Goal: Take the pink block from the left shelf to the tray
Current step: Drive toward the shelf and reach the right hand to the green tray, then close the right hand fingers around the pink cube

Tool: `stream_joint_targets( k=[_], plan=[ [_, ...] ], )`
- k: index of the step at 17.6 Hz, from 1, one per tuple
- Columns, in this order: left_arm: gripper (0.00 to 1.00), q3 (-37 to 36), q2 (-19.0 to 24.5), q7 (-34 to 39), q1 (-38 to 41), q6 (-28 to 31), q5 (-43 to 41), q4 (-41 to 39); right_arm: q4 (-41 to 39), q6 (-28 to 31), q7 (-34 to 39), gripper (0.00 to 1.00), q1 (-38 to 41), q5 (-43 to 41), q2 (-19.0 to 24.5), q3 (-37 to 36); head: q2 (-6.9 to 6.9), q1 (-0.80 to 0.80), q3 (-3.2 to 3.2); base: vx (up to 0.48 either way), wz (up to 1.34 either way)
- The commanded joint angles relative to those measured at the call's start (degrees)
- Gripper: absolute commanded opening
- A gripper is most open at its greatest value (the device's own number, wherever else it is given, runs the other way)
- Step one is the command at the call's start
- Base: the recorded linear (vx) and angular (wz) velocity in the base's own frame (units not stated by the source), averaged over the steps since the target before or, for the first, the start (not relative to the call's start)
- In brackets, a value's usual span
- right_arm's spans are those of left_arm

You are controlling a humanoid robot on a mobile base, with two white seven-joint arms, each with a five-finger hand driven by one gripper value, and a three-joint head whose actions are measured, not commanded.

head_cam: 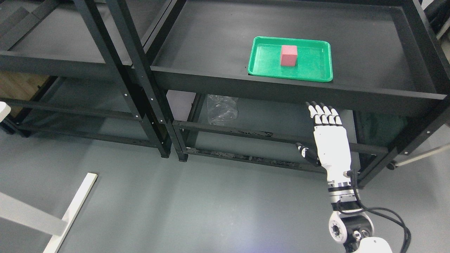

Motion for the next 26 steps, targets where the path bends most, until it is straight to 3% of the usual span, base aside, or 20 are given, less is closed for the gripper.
stream_joint_targets(
  k=[1,9,11,13,18,21,26],
  plan=[
    [1.0,0.0,1.0,0.0,-1.7,0.0,0.0,-1.0,0.0,0.0,-0.1,0.99,-0.2,1.9,-0.5,0.3,0.0,0.0,0.0,0.315,-0.03],
    [1.0,0.0,1.0,0.0,-1.7,0.0,0.0,-1.0,0.1,-1.4,-5.2,0.99,-2.4,-1.7,-0.5,0.9,0.0,0.0,0.0,0.3,-0.08],
    [1.0,0.0,1.0,0.0,-1.8,0.0,0.0,-1.0,0.1,-1.0,-1.1,0.99,-2.5,-1.9,-0.5,0.9,0.0,0.0,0.0,0.303,-0.04],
    [1.0,0.0,1.0,0.0,-1.7,0.0,0.0,-1.0,0.1,-1.0,8.2,0.99,-2.6,-4.5,-0.5,0.9,0.0,0.0,0.0,0.268,0.0],
    [1.0,0.0,1.0,0.0,-1.7,0.0,0.0,-1.0,0.3,-0.8,14.1,0.99,-2.6,-5.9,-0.5,0.6,0.0,0.0,0.0,0.267,0.01],
    [1.0,0.0,1.0,0.0,-1.7,0.0,0.0,-1.0,0.5,-0.8,23.6,0.99,-2.3,-5.9,-0.5,0.9,0.0,0.0,0.0,0.236,0.0],
    [1.0,0.0,1.0,0.0,-1.7,0.0,0.0,-1.0,1.1,-0.2,26.8,0.99,-2.2,-5.8,-0.5,0.5,0.0,0.0,0.0,0.213,-0.09]
  ],
)
